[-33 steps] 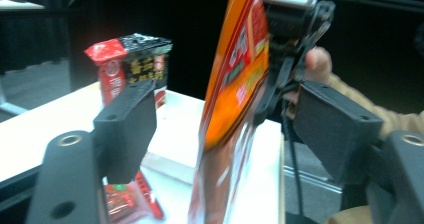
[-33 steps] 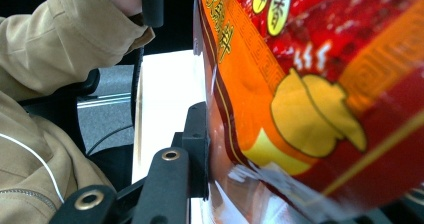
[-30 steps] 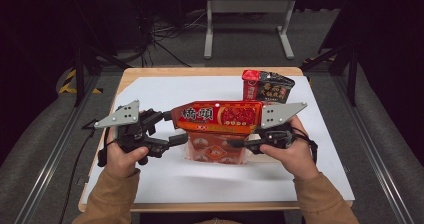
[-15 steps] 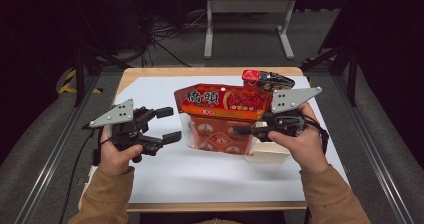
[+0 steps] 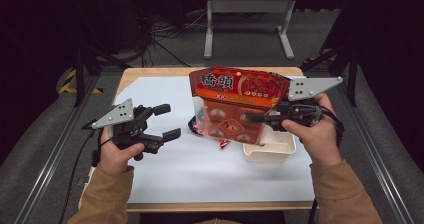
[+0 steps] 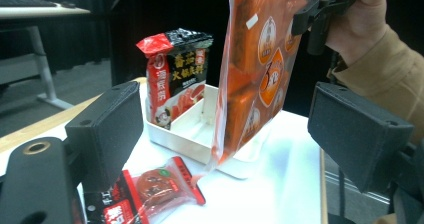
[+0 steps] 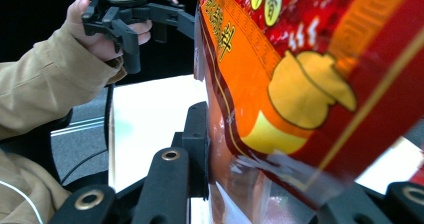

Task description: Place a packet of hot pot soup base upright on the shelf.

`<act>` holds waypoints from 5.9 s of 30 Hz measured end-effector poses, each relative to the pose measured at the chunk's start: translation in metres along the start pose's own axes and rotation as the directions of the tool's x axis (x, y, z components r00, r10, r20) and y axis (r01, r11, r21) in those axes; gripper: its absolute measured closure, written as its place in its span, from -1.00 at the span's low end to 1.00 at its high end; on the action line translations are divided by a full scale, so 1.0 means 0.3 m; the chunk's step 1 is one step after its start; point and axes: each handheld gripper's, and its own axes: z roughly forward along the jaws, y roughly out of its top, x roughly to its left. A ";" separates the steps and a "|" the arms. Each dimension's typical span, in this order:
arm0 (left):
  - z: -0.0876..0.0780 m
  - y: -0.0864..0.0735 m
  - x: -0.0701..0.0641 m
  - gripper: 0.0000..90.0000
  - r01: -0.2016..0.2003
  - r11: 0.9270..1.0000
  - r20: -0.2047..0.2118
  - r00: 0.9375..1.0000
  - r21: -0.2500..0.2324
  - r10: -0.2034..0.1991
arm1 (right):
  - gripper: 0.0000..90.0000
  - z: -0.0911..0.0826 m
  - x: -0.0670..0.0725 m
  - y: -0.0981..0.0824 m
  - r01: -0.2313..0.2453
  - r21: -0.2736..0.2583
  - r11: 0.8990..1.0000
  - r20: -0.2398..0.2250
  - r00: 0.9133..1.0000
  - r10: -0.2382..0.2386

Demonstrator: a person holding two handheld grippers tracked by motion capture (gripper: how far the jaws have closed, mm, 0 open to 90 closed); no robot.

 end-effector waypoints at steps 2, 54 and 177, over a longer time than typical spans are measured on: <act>0.001 -0.004 0.002 -0.65 -0.002 1.000 -0.009 1.000 0.002 0.002 | 0.57 -0.019 -0.013 -0.002 -0.007 -0.004 1.000 0.018 1.000 0.007; 0.051 -0.115 0.108 -0.71 0.045 0.987 -0.146 0.989 0.156 -0.022 | 0.57 -0.155 -0.216 -0.202 -0.139 -0.101 0.985 0.320 0.933 0.164; 0.322 -0.344 0.333 -0.49 0.324 0.914 -0.377 0.900 0.246 -0.217 | -0.25 -0.267 -0.068 -0.550 -0.291 -0.026 0.956 0.551 0.794 0.256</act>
